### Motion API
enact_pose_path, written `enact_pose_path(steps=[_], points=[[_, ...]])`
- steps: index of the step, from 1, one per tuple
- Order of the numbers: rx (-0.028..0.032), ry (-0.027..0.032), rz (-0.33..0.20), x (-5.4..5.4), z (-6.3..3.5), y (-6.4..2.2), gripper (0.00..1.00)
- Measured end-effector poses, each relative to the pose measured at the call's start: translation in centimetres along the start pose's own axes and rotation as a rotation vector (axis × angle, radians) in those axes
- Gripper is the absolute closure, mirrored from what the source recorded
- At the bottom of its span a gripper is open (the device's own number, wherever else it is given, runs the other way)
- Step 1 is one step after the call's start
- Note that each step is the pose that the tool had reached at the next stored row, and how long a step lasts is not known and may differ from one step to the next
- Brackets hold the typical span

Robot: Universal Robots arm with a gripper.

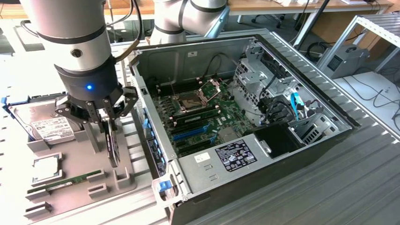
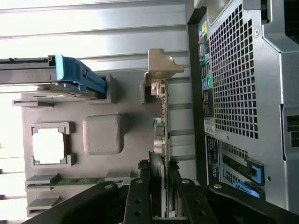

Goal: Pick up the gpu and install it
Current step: 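Pick up the gpu and move the gpu toward the slot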

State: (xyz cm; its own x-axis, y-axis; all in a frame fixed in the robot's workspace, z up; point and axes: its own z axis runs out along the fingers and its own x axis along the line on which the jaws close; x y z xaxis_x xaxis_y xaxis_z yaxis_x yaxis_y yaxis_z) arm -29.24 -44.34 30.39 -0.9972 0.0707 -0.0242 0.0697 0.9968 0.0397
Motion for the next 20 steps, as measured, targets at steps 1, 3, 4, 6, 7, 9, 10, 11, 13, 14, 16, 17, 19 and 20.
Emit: enact_pose_path(steps=[1, 3, 4, 6, 7, 9, 10, 11, 13, 14, 16, 17, 19, 20], points=[[0.0, 0.0, 0.0, 0.0, -0.08, 0.0, 0.74], [0.0, -0.0001, 0.0, 0.0, -0.28, 0.01, 0.74], [0.0, -0.0001, 0.0, 0.0, -0.53, 0.02, 0.74], [0.0, -0.0001, 0.0, 0.0, -0.73, 0.03, 0.74], [0.0, -0.0001, 0.0, 0.0, -0.88, 0.04, 0.74], [0.0, -0.0001, 0.0, 0.0, -1.07, 0.04, 0.74], [0.0, -0.0001, 0.0, 0.0, -1.15, 0.05, 0.74], [0.0001, 0.0, 0.0, 0.0, -1.24, 0.05, 0.74], [0.0002, 0.0, 0.0, 0.0, -1.42, 0.06, 0.74], [0.0002, 0.0, 0.0, 0.0, -1.51, 0.06, 0.74], [0.0002, -0.0001, 0.0, 0.0, -1.72, 0.07, 0.74], [0.0002, -0.0001, 0.0, 0.0, -1.81, 0.07, 0.74], [0.0002, -0.0001, 0.0, 0.0, -1.92, 0.07, 0.74], [0.0002, -0.0001, 0.0, 0.0, -1.97, 0.08, 0.74]])
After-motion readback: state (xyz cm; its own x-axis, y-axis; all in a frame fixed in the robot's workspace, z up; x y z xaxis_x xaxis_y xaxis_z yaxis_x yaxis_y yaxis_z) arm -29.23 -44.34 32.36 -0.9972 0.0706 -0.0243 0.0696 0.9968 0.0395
